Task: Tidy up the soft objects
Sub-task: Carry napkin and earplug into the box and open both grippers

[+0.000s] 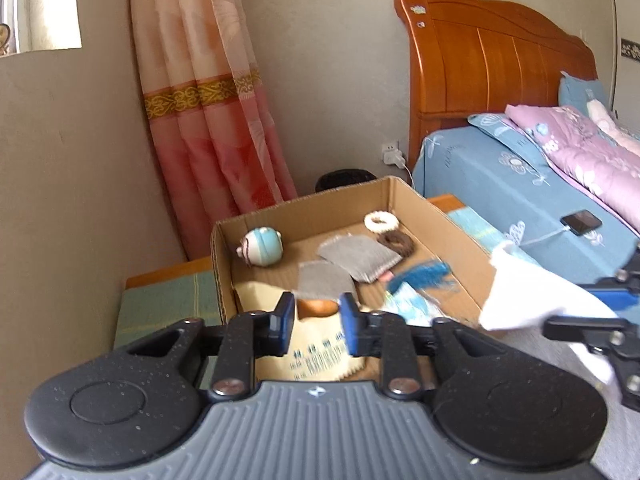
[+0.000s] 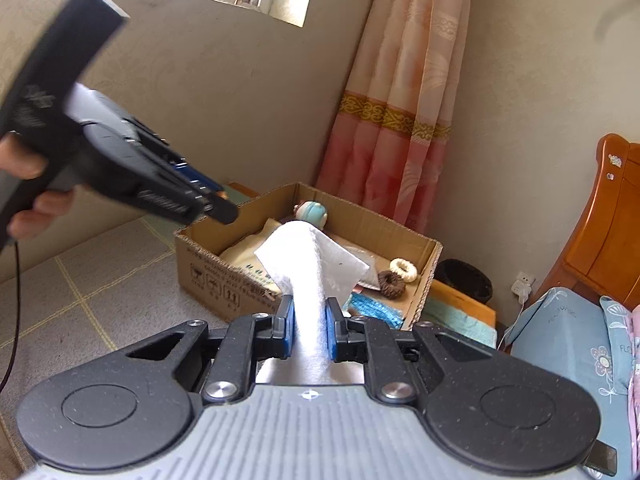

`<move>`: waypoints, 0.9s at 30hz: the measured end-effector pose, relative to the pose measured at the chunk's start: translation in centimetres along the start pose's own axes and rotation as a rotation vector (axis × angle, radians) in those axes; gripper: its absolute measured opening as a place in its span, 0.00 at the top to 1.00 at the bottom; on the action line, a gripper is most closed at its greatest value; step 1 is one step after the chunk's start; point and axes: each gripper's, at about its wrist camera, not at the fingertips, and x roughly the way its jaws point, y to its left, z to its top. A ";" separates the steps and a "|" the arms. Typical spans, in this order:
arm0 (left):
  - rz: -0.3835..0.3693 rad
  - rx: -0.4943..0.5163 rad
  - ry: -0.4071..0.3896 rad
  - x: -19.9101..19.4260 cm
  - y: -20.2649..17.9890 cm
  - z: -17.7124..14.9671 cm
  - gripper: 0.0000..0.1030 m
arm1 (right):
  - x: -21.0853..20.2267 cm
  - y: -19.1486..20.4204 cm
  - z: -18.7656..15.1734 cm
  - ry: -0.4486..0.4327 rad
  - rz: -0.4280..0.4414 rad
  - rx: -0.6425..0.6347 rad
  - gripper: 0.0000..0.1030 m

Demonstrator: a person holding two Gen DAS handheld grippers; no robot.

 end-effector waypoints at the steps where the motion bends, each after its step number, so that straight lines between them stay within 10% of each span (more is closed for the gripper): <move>1: 0.012 -0.014 0.008 0.6 0.4 0.0 0.46 | 0.1 -0.1 0.2 0.000 -0.004 -0.001 0.82; 3: 0.052 -0.039 0.014 1.0 0.8 -0.4 0.19 | 0.7 -0.4 0.6 0.007 -0.012 0.000 0.82; 11: 0.084 -0.108 0.011 -4.5 1.1 -5.6 0.04 | 3.2 -1.5 1.7 0.021 -0.015 0.029 0.82; 27: 0.193 -0.198 -0.011 -9.4 2.6 -11.7 0.02 | 12.4 -0.1 9.6 0.068 0.005 0.055 0.82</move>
